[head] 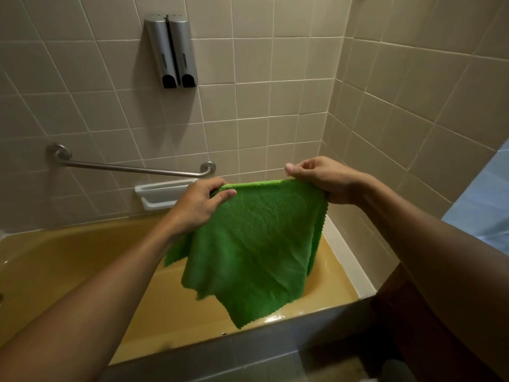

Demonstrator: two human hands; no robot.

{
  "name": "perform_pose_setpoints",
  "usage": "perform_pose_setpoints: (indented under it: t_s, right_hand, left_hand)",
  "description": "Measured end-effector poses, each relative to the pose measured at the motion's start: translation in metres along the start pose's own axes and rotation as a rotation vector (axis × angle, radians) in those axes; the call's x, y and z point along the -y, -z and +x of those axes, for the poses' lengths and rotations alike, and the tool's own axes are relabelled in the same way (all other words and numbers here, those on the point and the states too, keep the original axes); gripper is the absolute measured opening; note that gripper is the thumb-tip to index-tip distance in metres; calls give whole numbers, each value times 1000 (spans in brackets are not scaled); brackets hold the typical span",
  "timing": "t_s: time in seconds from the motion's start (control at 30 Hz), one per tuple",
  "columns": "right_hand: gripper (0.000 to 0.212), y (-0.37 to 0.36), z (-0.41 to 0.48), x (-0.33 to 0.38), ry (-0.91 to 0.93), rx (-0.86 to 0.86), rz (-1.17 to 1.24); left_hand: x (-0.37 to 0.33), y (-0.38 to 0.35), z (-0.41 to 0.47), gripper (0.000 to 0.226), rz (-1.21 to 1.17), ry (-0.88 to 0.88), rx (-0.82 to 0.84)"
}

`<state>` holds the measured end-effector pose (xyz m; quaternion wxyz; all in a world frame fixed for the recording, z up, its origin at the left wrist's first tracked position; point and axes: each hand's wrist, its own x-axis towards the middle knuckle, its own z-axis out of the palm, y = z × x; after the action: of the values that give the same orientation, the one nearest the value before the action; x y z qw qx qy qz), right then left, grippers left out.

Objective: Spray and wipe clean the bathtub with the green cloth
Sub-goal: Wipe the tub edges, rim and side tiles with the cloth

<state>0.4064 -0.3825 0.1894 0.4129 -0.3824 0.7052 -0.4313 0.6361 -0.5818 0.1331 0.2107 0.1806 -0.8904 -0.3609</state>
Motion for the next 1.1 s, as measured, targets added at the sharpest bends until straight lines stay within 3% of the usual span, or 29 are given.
perform_pose_setpoints:
  t_s: [0.17,0.33,0.43,0.53,0.57,0.67,0.77,0.97,1.1]
  right_hand:
    - [47,6,13,26,-213,143,-333]
    - [15,17,15,47,-132,204,-392]
    - [12,21,8,55,-22,81,-438]
    - [8,14,5,50,128,-106,-418]
    - [8,6,6,46,170,-141,-461]
    - [46,-36,20,22,252,-120,-641]
    - [65,-83,40,-5,328,-21,-619]
    - [14,-114,65,-2,452,29,-523]
    - [14,-86,62,19,442,-64,-498]
  left_hand:
    - [-14,20,8,14,61,-96,37]
    - [-18,37,13,14,189,-143,201]
    - [-7,47,17,11,445,-183,312]
    - [0,49,16,15,479,-205,323]
    - [-1,50,14,16,466,-213,315]
    - [-7,53,12,18,435,-249,297]
    - [-10,60,14,16,443,-281,340]
    - [-14,79,19,16,434,-327,328]
    - [-1,87,20,16,579,-216,268]
